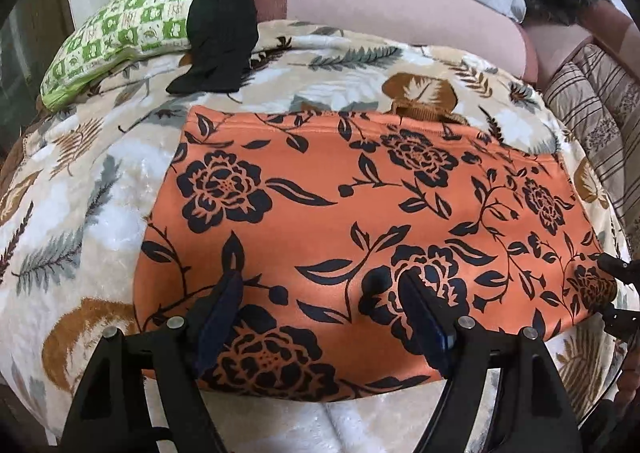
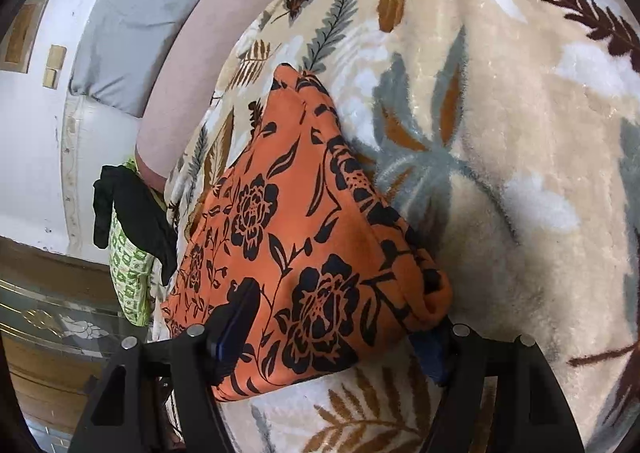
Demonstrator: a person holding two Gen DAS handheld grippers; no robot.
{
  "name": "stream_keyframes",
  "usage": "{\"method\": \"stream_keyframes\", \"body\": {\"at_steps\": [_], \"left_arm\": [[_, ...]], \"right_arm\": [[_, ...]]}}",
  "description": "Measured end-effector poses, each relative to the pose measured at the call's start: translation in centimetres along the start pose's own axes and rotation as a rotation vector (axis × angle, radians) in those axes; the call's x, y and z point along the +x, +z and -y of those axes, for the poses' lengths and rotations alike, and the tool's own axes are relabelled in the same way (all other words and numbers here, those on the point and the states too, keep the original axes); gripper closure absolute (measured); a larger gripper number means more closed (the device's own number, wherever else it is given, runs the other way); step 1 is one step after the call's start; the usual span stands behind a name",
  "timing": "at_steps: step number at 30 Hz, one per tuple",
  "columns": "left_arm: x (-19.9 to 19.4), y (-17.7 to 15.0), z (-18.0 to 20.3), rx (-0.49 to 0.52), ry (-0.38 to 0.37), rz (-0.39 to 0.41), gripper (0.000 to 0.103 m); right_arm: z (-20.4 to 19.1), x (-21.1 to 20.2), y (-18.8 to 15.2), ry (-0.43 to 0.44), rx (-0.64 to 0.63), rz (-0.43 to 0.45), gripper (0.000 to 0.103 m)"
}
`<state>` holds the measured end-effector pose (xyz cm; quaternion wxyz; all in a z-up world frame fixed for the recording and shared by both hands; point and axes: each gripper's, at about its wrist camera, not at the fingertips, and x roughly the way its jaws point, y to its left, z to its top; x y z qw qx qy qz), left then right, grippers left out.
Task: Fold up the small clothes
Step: 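Press both tools flat on the folded orange blouse to smooth it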
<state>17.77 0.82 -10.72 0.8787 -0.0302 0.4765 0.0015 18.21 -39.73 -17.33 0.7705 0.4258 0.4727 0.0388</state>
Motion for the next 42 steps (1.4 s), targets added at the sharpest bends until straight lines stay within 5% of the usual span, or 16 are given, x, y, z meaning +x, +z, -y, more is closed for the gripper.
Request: {"method": "stream_keyframes", "body": {"at_steps": [19, 27, 32, 34, 35, 36, 37, 42], "left_arm": [[-0.1, 0.4, 0.9, 0.010, 0.007, 0.002, 0.023], [2.7, -0.3, 2.6, 0.128, 0.089, -0.040, 0.022], [0.8, 0.6, 3.0, 0.082, 0.012, 0.031, 0.022], [2.2, 0.5, 3.4, 0.108, 0.027, -0.006, 0.021], [3.2, 0.3, 3.5, 0.123, 0.042, -0.040, 0.021], [4.1, -0.2, 3.7, 0.147, 0.060, -0.052, 0.018], [4.2, -0.4, 3.9, 0.168, 0.072, -0.025, 0.016], [2.4, 0.5, 3.8, 0.114, 0.061, -0.006, 0.016]], "right_arm": [[0.0, 1.5, 0.8, -0.016, 0.009, -0.029, 0.029], [-0.5, 1.5, 0.7, -0.035, 0.001, -0.028, 0.029], [-0.4, 1.5, 0.9, -0.024, 0.011, -0.039, 0.029], [-0.2, 1.7, 1.0, -0.018, -0.003, -0.046, 0.029], [-0.2, 1.7, 1.1, -0.026, -0.018, -0.050, 0.035], [-0.2, 1.5, 1.2, -0.049, -0.036, -0.046, 0.071], [-0.1, 1.3, 1.3, -0.073, -0.051, -0.046, 0.092], [-3.3, -0.4, 0.3, -0.154, -0.226, 0.022, 0.090]]}}
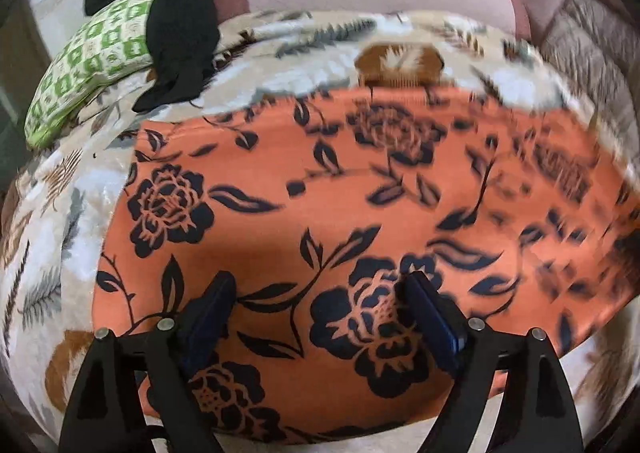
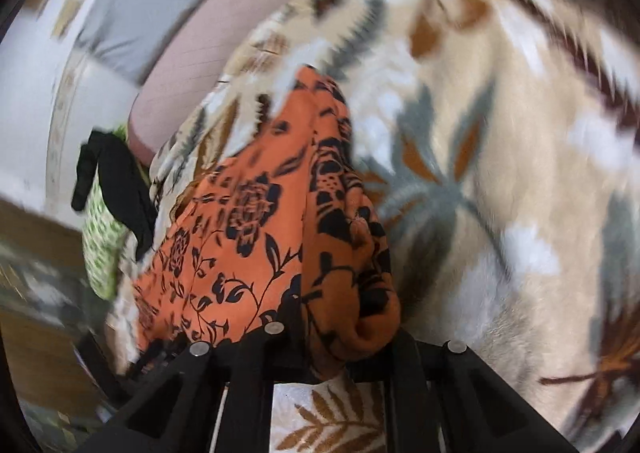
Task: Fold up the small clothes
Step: 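Press both tools flat on the folded orange blouse to smooth it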
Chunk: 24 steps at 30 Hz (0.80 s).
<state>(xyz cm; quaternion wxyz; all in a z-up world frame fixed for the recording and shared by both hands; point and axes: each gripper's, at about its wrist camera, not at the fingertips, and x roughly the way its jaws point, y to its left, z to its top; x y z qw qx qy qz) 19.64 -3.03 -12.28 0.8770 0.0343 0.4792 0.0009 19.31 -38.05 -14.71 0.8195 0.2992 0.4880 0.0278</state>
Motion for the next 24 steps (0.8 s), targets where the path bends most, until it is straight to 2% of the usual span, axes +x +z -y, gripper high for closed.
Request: {"method": "stream_keyframes", "body": {"at_steps": [2, 3, 4, 5, 6, 7, 8, 9, 10, 11, 15, 19, 20, 21, 22, 24], "left_arm": [[-1.0, 0.5, 0.4, 0.000, -0.011, 0.048, 0.016], [-1.0, 0.6, 0.6, 0.023, -0.015, 0.053, 0.016], [-0.5, 0.6, 1.2, 0.067, -0.012, 0.042, 0.016], [0.5, 0.4, 1.6, 0.097, 0.001, 0.014, 0.016], [1.9, 0.1, 2.1, 0.125, 0.014, -0.033, 0.014], [2.3, -0.2, 2.0, 0.118, 0.011, -0.022, 0.009], [2.3, -0.3, 1.7, 0.096, 0.013, 0.001, 0.008], [2.4, -0.3, 1.6, 0.091, 0.010, -0.005, 0.008], [2.4, -0.2, 1.6, 0.092, 0.008, -0.005, 0.007], [2.5, -0.2, 1.5, 0.097, 0.004, -0.005, 0.007], [2.7, -0.3, 1.4, 0.096, -0.002, -0.002, 0.006], [2.6, -0.3, 1.6, 0.094, 0.000, 0.004, 0.006], [2.5, -0.6, 1.6, 0.093, 0.000, 0.005, 0.006], [2.6, -0.6, 1.6, 0.092, -0.001, 0.006, 0.006], [2.6, -0.6, 1.5, 0.092, -0.004, 0.007, 0.005], [2.8, -0.6, 1.4, 0.090, -0.003, 0.016, 0.002]], "right_arm": [[0.7, 1.9, -0.4, -0.050, -0.018, -0.069, 0.083], [1.6, 2.9, -0.7, -0.028, 0.013, -0.116, 0.080], [2.4, 2.2, -0.7, 0.030, 0.046, -0.092, 0.080], [3.0, 1.1, -0.5, 0.058, 0.054, -0.075, 0.072], [3.4, -0.1, -0.2, 0.068, 0.053, -0.041, 0.069], [3.7, -0.9, 0.0, 0.080, 0.055, -0.018, 0.069], [4.1, -2.1, 0.8, 0.106, 0.054, 0.004, 0.063], [4.2, -2.7, 1.5, 0.113, 0.053, 0.018, 0.044], [4.3, -3.2, 2.8, 0.109, 0.047, 0.037, 0.035], [4.3, -3.3, 3.9, 0.100, 0.041, 0.051, 0.033], [3.2, 0.2, 9.4, 0.163, 0.028, -0.023, 0.033], [2.1, 6.9, 13.7, 0.117, 0.010, -0.150, 0.033], [2.0, 8.4, 14.2, 0.091, 0.015, -0.175, 0.045], [1.6, 9.0, 14.4, 0.063, -0.005, -0.185, 0.081], [0.7, 9.2, 14.4, 0.059, -0.027, -0.195, 0.087], [-1.2, 7.3, 14.1, 0.046, -0.102, -0.109, 0.089]]}}
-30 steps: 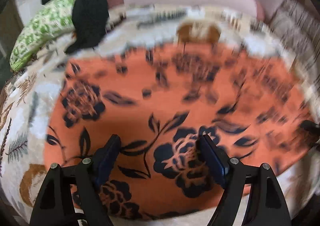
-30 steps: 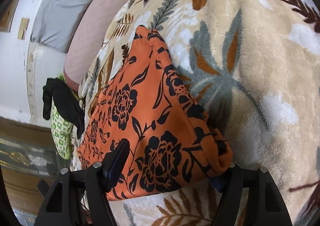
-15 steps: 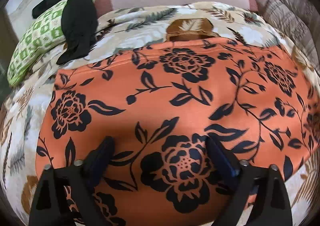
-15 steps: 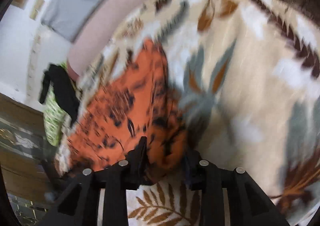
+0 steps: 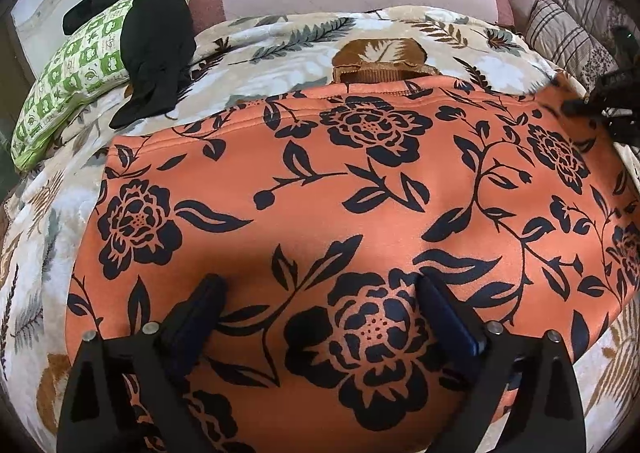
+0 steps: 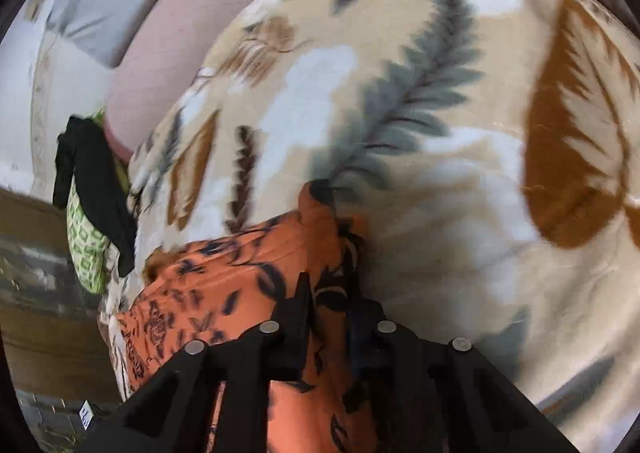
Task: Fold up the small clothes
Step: 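Press both tools flat on the folded orange blouse to smooth it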
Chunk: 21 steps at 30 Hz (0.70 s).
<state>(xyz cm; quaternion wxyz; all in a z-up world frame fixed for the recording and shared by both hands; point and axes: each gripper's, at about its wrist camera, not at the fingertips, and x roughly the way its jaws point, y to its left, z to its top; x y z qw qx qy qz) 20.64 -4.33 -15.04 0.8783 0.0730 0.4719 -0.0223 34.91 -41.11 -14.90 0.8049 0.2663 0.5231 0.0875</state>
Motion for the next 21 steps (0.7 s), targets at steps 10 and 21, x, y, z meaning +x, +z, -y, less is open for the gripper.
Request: {"method": "stream_keyframes", "body": {"at_steps": [10, 21], "left_arm": [[-0.9, 0.7, -0.8, -0.035, -0.016, -0.025, 0.001], [-4.0, -0.4, -1.8, -0.131, -0.038, 0.009, 0.001]], "right_arm": [[0.4, -4.9, -3.7, -0.064, 0.034, 0.138, 0.038], [3.6, -9.1, -21.3, 0.164, 0.290, 0.037, 0.031]]}}
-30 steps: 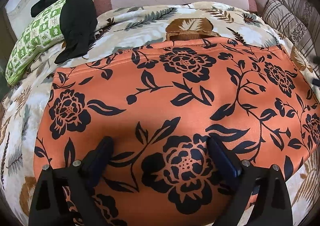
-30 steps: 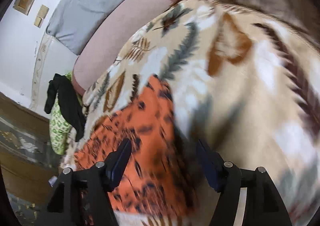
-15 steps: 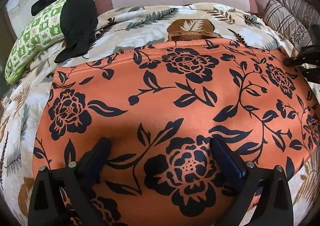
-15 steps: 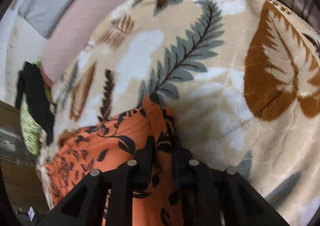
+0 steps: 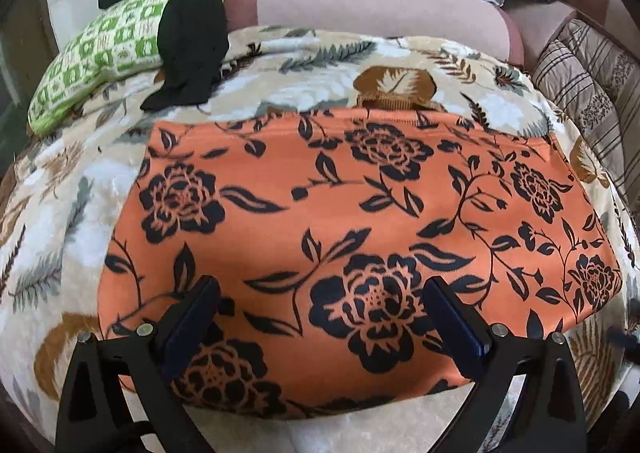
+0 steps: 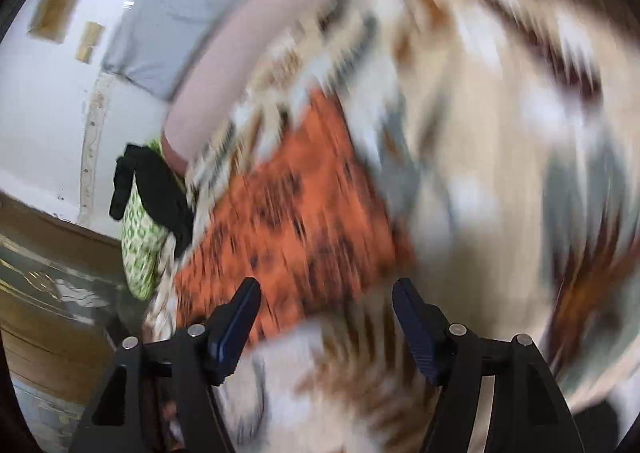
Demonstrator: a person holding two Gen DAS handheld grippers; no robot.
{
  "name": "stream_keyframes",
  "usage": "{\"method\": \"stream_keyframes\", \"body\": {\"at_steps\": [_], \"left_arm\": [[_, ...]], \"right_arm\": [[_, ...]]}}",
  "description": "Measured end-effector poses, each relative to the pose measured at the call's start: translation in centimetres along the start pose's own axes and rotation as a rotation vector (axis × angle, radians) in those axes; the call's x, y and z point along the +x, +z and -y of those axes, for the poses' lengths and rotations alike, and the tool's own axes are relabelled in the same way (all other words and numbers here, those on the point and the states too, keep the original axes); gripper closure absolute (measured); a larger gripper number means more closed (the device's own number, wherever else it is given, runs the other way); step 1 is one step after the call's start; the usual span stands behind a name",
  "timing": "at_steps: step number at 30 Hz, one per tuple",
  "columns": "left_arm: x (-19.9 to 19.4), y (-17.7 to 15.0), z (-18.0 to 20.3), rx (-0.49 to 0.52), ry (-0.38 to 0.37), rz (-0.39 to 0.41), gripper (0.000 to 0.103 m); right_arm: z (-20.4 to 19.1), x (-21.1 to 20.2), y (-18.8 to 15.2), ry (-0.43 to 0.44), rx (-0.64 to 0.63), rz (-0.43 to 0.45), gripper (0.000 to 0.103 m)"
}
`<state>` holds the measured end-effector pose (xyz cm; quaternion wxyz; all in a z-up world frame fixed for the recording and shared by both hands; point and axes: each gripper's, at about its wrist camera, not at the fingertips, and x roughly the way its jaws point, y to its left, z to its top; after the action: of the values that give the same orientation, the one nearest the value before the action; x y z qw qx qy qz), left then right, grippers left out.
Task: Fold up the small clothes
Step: 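Press both tools flat on the folded orange blouse to smooth it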
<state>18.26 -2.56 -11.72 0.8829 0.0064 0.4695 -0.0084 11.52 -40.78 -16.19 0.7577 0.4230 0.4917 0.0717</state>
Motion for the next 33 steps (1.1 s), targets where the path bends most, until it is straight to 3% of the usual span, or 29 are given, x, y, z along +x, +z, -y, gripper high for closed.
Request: {"method": "stream_keyframes", "body": {"at_steps": [5, 7, 12, 14, 17, 20, 22, 23, 25, 26, 27, 29, 33], "left_arm": [[-0.7, 0.1, 0.5, 0.009, 0.015, 0.012, 0.001], [-0.8, 0.5, 0.4, -0.011, 0.008, 0.016, 0.001], [-0.1, 1.6, 0.8, -0.011, 0.026, 0.051, 0.001], [1.1, 2.0, 1.0, -0.007, 0.046, 0.038, 0.001], [3.7, 2.1, 1.3, 0.031, 0.092, -0.049, 0.003], [1.8, 2.2, 0.7, -0.006, 0.063, 0.043, 0.003], [1.3, 2.4, 0.5, -0.016, 0.060, 0.080, 0.003], [2.0, 2.3, 0.5, -0.014, 0.067, 0.061, 0.003], [4.4, 1.9, 0.7, 0.026, 0.077, -0.038, 0.002], [5.0, 1.6, 0.7, 0.043, 0.082, -0.034, 0.001], [4.7, 1.5, 0.7, 0.048, 0.084, -0.005, 0.001], [4.3, 1.9, 0.8, 0.043, 0.088, -0.021, 0.003], [2.0, 2.6, 1.0, 0.028, 0.085, 0.078, 0.003]], "right_arm": [[0.6, 2.4, 2.2, 0.080, 0.082, 0.068, 0.030], [0.7, 3.3, 3.5, 0.045, 0.113, 0.080, 0.030], [-0.3, 3.3, 3.8, 0.069, 0.123, 0.131, 0.031], [-0.9, 3.6, 3.9, 0.035, 0.074, 0.139, 0.031], [-0.1, 4.9, 4.0, 0.025, 0.120, 0.107, 0.030], [-0.7, 4.3, 4.6, 0.075, 0.113, 0.117, 0.030], [-1.0, 4.3, 4.9, 0.044, 0.077, 0.126, 0.030], [-0.7, 4.8, 5.0, 0.033, 0.085, 0.116, 0.032], [0.4, 5.6, 5.2, 0.015, 0.136, 0.105, 0.052], [0.6, 5.6, 5.2, 0.009, 0.146, 0.103, 0.068], [1.0, 5.3, 5.3, 0.022, 0.152, 0.097, 0.073], [0.6, 5.1, 5.5, 0.014, 0.127, 0.090, 0.080], [-0.8, 4.9, 5.4, -0.025, 0.055, 0.100, 0.081]]}}
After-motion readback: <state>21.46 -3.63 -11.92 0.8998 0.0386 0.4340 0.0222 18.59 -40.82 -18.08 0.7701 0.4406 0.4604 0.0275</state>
